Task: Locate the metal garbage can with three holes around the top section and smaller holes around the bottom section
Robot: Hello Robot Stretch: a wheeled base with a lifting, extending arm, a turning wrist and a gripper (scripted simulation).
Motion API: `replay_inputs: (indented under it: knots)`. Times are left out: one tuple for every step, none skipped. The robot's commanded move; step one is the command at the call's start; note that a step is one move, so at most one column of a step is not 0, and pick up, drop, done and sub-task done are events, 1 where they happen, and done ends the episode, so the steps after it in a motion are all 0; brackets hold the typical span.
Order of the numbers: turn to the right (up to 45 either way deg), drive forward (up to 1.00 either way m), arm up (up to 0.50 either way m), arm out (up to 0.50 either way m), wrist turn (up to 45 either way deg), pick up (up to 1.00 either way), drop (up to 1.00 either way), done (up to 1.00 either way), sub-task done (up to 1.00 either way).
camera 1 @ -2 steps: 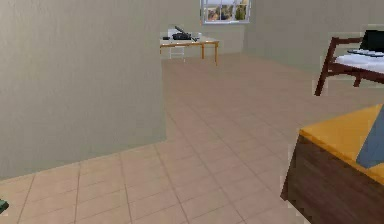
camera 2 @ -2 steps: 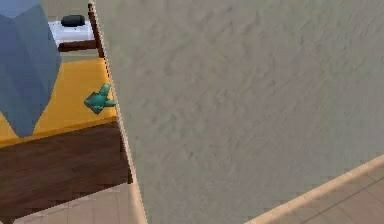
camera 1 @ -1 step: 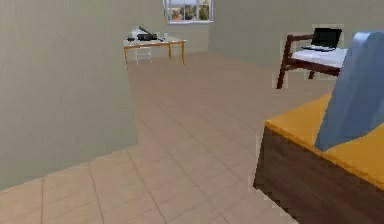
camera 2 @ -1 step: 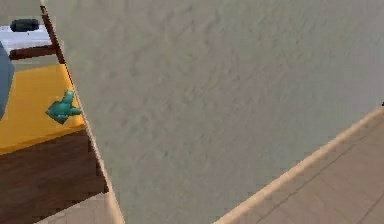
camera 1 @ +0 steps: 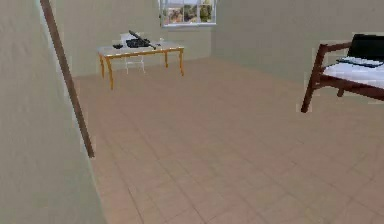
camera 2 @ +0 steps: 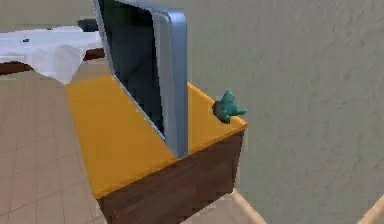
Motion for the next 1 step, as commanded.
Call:
replay_inputs:
  knots:
    - [0.0, 1.00, 0.00, 0.00, 0.0, 0.00, 0.00, 0.00, 0.00]
